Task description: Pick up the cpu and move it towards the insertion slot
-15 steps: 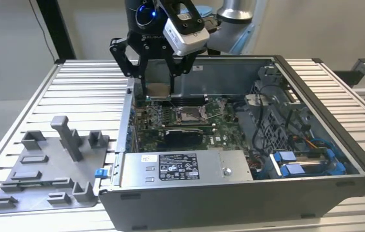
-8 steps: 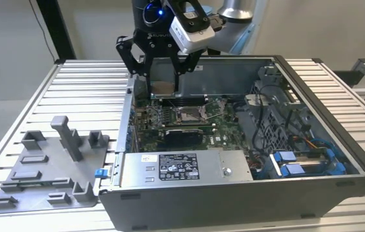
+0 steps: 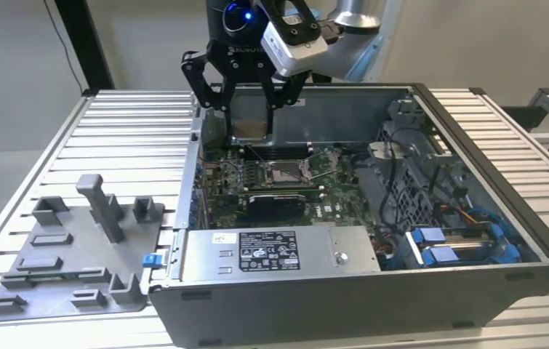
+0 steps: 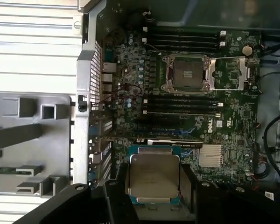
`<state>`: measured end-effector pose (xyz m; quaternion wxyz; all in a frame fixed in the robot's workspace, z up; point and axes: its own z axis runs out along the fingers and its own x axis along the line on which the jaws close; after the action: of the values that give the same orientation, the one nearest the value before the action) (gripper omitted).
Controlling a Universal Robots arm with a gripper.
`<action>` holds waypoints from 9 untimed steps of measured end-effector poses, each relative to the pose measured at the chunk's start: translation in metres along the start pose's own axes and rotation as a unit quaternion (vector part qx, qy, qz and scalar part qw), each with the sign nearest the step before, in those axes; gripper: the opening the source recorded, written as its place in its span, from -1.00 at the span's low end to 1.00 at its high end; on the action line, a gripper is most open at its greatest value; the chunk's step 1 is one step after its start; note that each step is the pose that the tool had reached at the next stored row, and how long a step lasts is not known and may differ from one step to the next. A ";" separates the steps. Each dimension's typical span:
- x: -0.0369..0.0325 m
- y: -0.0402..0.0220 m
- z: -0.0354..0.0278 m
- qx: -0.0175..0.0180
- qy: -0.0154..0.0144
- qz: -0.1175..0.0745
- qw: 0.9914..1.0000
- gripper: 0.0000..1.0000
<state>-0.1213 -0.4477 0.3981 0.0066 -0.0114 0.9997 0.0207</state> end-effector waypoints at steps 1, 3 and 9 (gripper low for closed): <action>0.0000 0.0000 0.0000 0.000 0.000 0.000 1.000 -1.00; 0.0000 0.0000 0.0000 0.000 0.000 0.000 1.000 -1.00; -0.0003 0.0058 0.0003 0.000 0.000 0.000 1.000 -1.00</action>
<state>-0.1211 -0.4419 0.3981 0.0066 -0.0113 0.9997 0.0207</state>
